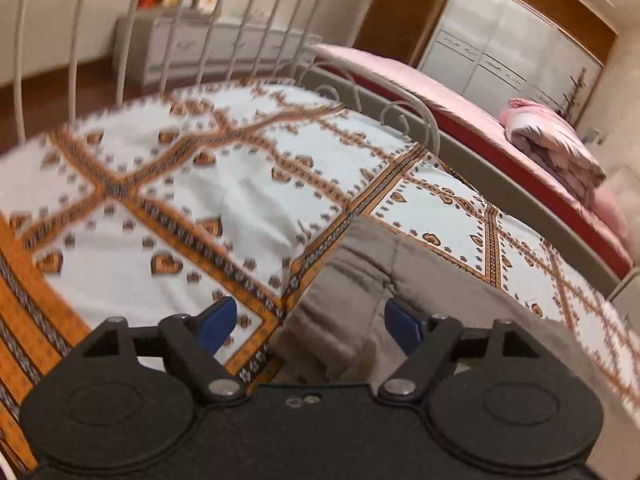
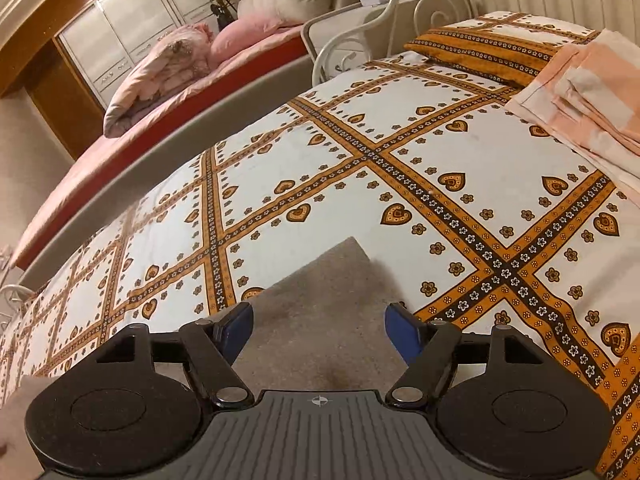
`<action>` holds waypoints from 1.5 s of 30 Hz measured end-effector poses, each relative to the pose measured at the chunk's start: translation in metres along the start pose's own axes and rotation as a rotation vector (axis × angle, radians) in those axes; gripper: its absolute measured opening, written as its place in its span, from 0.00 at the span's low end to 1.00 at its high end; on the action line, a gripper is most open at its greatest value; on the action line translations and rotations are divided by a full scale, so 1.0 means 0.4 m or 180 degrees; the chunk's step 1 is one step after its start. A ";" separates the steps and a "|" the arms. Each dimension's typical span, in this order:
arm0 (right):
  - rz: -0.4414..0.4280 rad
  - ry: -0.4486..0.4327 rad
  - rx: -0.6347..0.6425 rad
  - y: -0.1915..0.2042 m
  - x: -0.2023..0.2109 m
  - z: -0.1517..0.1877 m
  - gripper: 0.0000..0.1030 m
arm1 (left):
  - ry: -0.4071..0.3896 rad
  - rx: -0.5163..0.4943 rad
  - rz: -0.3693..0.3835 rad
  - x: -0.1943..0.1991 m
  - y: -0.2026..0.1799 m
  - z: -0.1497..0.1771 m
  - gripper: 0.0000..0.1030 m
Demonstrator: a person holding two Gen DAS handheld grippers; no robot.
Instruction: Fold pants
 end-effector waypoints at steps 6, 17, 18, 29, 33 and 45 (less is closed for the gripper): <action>0.0027 0.0042 0.0045 0.004 -0.007 0.010 0.71 | 0.0192 0.0295 0.0273 -0.031 0.000 0.019 0.52; 0.0074 0.0075 0.0090 0.005 -0.016 0.012 0.71 | 0.0137 -0.0345 -0.0024 -0.049 -0.046 0.018 0.33; 0.0075 0.0081 0.0098 0.006 -0.018 0.013 0.71 | 0.0139 -0.0409 -0.0039 -0.052 -0.051 0.019 0.32; 0.0093 0.0161 0.0177 0.028 -0.040 0.026 0.71 | -0.0032 -0.0675 0.0001 -0.043 -0.081 0.003 0.06; 0.0100 0.0172 0.0177 0.029 -0.044 0.028 0.71 | -0.0850 -0.1020 0.0058 0.042 -0.146 -0.055 0.04; 0.0044 0.0209 0.0146 0.001 -0.036 0.031 0.71 | -0.0097 -0.0795 -0.0394 -0.058 -0.045 0.000 0.24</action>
Point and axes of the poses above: each gripper's, at about its wrist camera, not at the fingertips, and x roughly against the way its jaws point, y to its left, z to its underside, the point moved 9 cm from there along -x, roughly the way its jaws point, and after that the axes turned 5 degrees about y, right-handed, at the moved point
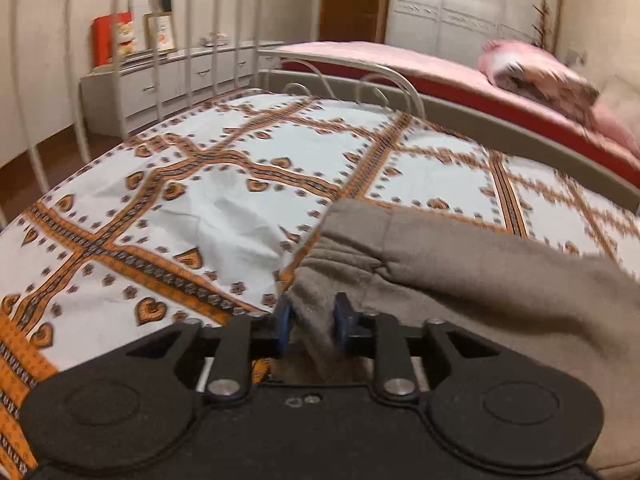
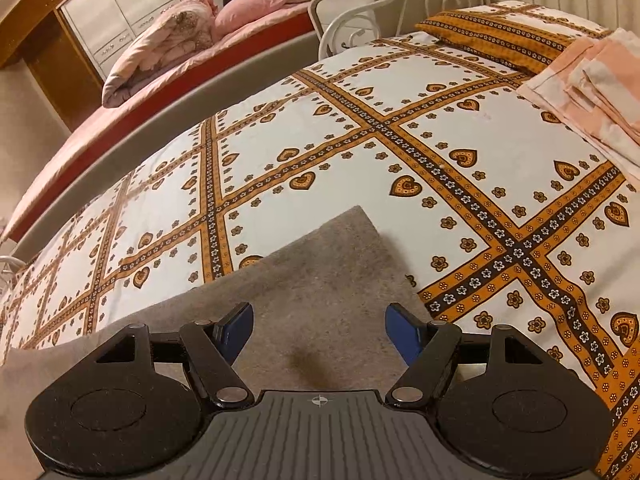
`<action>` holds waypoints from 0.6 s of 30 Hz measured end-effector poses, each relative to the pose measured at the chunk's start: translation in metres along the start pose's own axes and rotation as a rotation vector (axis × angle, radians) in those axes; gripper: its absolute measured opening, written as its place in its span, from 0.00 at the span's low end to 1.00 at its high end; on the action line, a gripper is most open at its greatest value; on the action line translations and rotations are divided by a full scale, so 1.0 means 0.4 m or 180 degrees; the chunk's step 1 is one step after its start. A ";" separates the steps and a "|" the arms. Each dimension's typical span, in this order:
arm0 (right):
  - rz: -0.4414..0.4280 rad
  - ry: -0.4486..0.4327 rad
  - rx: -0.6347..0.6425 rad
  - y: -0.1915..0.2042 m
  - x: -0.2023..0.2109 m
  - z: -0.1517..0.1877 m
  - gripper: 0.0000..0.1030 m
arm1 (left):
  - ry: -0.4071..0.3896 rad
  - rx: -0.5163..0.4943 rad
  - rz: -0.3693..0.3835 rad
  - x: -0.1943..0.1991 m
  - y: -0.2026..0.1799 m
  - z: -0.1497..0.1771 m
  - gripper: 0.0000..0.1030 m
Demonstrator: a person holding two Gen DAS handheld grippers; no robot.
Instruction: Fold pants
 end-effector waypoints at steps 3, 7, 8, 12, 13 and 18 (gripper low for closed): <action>-0.0008 -0.0028 -0.0027 -0.005 0.009 -0.003 0.71 | -0.0314 0.0495 -0.0205 0.066 0.060 -0.036 0.19; 0.0017 -0.0015 0.0015 -0.006 0.006 0.000 0.71 | -0.0578 0.0315 0.0054 0.089 -0.031 -0.079 0.21; 0.0023 -0.0011 0.0020 -0.006 0.005 0.000 0.71 | -0.0542 0.0174 0.0144 0.076 -0.073 -0.083 0.21; 0.0063 -0.0008 0.0044 -0.005 0.001 0.002 0.71 | -0.0311 -0.0245 0.0461 -0.001 -0.205 -0.083 0.21; 0.0068 -0.0006 0.0049 -0.005 -0.001 0.003 0.72 | -0.0198 -0.0292 0.0551 -0.025 -0.229 -0.066 0.22; 0.0110 -0.0002 0.0091 0.000 -0.008 0.003 0.75 | -0.0002 -0.0722 0.0458 -0.101 -0.273 -0.037 0.11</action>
Point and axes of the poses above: each gripper's, at about its wrist camera, not at the fingertips, and x roughly against the way its jaws point, y to its left, z to its underside, the point moved 9 cm from there along -x, roughly the way its jaws point, and after that the axes turned 5 degrees about y, right-handed, at the moved point
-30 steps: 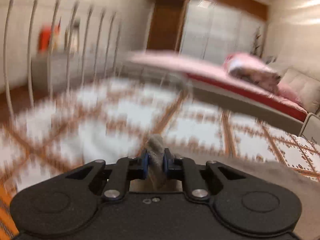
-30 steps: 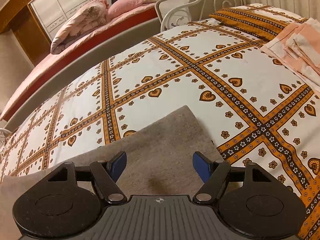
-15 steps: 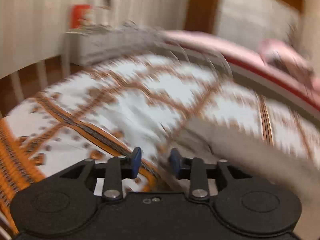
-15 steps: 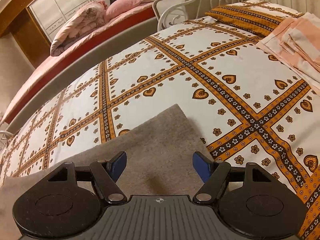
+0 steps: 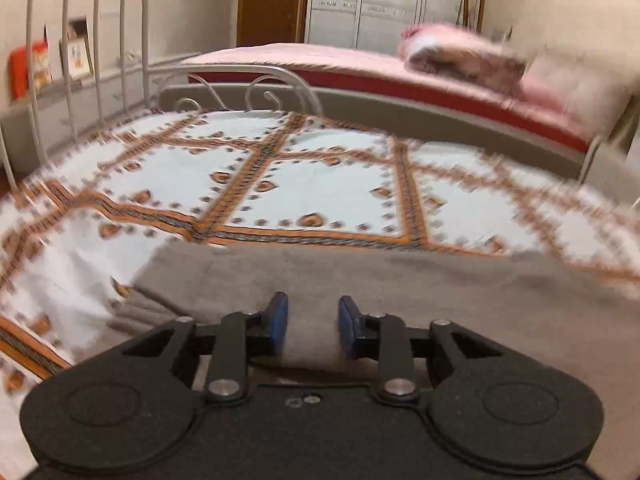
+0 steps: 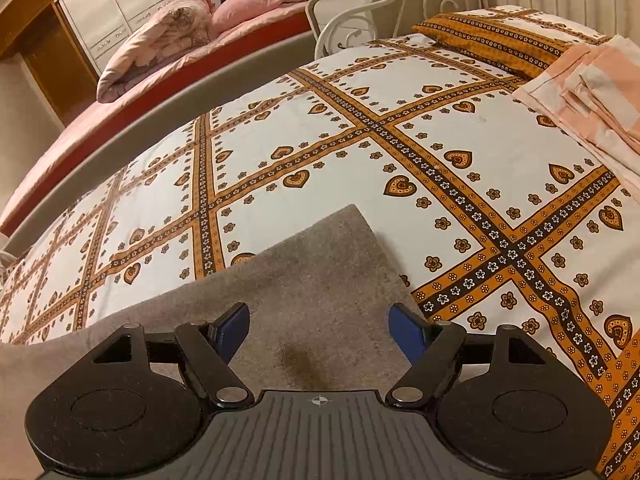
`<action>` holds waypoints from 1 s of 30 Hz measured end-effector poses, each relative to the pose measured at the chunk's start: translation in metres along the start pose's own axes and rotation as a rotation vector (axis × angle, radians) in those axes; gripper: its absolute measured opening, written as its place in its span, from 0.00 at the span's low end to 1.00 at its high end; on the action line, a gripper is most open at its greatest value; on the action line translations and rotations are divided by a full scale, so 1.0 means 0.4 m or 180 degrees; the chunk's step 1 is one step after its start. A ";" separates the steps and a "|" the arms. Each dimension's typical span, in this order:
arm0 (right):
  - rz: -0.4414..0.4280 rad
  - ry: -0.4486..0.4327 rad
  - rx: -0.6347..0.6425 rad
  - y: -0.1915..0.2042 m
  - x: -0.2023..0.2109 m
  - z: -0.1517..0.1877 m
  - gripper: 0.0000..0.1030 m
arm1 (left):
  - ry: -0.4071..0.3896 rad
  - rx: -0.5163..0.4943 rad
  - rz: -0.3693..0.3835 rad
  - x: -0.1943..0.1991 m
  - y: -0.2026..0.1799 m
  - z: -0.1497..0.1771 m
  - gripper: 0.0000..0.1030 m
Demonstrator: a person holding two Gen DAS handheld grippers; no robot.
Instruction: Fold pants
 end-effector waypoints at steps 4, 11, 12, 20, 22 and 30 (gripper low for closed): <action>0.0043 0.0006 0.0047 0.008 -0.009 0.001 0.79 | 0.0146 -0.0059 -0.0012 -0.076 0.023 0.011 0.05; 0.0087 -0.0071 -0.0008 -0.001 0.012 -0.004 0.80 | 0.0038 -0.0122 0.0012 -0.040 0.025 -0.020 0.03; 0.0087 -0.0102 -0.0041 -0.009 0.020 -0.008 0.80 | 0.0006 -0.0118 0.0051 -0.022 0.022 -0.026 0.21; -0.0077 -0.0216 -0.0476 -0.100 0.107 0.001 0.81 | -0.0194 -0.0458 -0.0016 0.131 -0.025 0.016 0.88; -0.0143 -0.0253 -0.0571 -0.117 0.131 0.006 0.81 | -0.0178 -0.0479 0.0021 0.161 -0.036 0.035 0.88; -0.0596 -0.0241 -0.1084 -0.161 0.189 0.030 0.82 | 0.0123 -0.0073 0.0184 0.184 -0.043 0.081 0.92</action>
Point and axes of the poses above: each gripper's, at about its wrist camera, not at the fingertips, and x roughly against the way its jaws point, y to its left, z to its underside, the point moved 9 cm from there along -x, roughly the way its jaws point, and after that the axes turned 5 degrees about y, right-handed, at the moved point
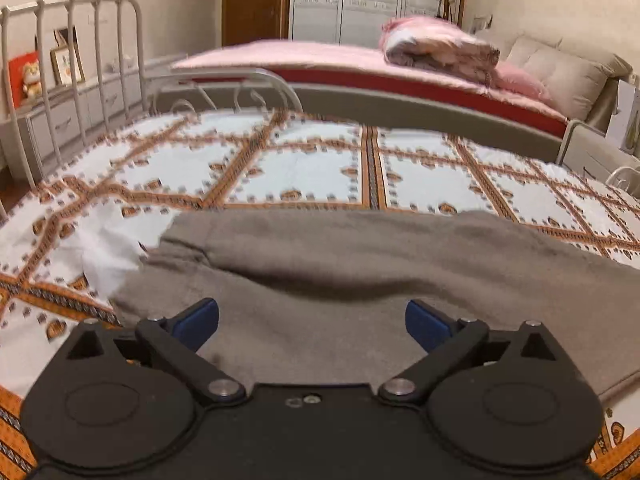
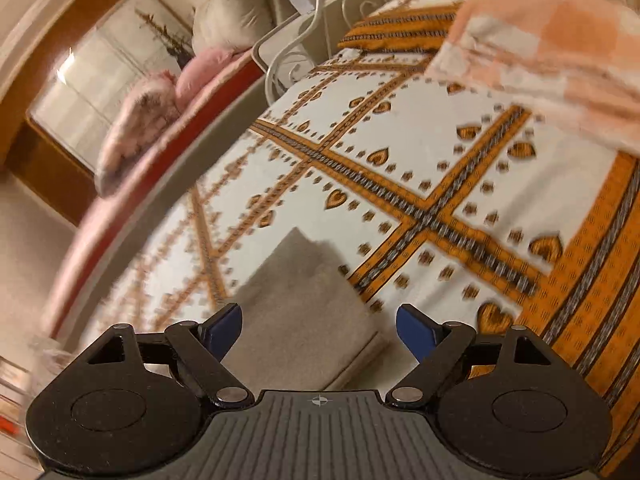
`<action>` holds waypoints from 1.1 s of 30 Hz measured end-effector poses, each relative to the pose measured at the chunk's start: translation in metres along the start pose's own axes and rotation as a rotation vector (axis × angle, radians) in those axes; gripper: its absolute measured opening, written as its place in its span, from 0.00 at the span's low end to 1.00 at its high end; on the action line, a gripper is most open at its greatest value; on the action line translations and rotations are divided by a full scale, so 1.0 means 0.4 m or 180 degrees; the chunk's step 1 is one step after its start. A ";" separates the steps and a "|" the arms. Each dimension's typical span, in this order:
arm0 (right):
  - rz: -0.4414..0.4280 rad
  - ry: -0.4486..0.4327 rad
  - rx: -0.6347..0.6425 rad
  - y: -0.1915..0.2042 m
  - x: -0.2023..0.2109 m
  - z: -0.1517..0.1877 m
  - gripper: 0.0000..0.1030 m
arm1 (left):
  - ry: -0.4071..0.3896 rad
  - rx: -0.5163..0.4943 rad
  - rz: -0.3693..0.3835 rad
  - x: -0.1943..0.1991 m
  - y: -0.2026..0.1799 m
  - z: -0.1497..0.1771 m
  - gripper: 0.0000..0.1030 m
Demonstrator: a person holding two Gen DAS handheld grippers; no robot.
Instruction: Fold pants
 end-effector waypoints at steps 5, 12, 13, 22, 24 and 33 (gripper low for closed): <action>-0.0332 0.0331 -0.0405 -0.029 0.000 0.045 0.82 | 0.0535 -0.0120 0.0054 -0.076 -0.018 0.053 0.93; -0.0307 0.0569 -0.0559 -0.059 -0.049 0.056 0.63 | 0.0545 -0.0143 0.0056 -0.098 -0.023 0.054 0.94; -0.0285 0.0637 -0.0545 -0.057 -0.064 0.061 0.63 | 0.0554 -0.0176 0.0045 -0.102 -0.025 0.056 0.94; -0.0242 0.0691 -0.0440 -0.047 -0.119 0.071 0.57 | 0.0549 -0.0300 0.0001 -0.105 -0.037 0.061 0.94; -0.0285 0.0672 -0.0549 -0.053 -0.118 0.068 0.57 | 0.0551 -0.0299 -0.0005 -0.106 -0.038 0.061 0.94; -0.0261 0.0658 -0.0431 -0.059 -0.128 0.068 0.51 | 0.0419 -0.0306 -0.0067 -0.089 -0.043 0.037 0.94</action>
Point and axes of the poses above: each gripper's, at about its wrist camera, not at the fingertips, and x roughly against the way its jaws point, y to its left, z to its underside, the point moved 9 cm from there along -x, roughly the way its jaws point, and after that the axes turned 5 degrees about y, right-handed, at the moved point
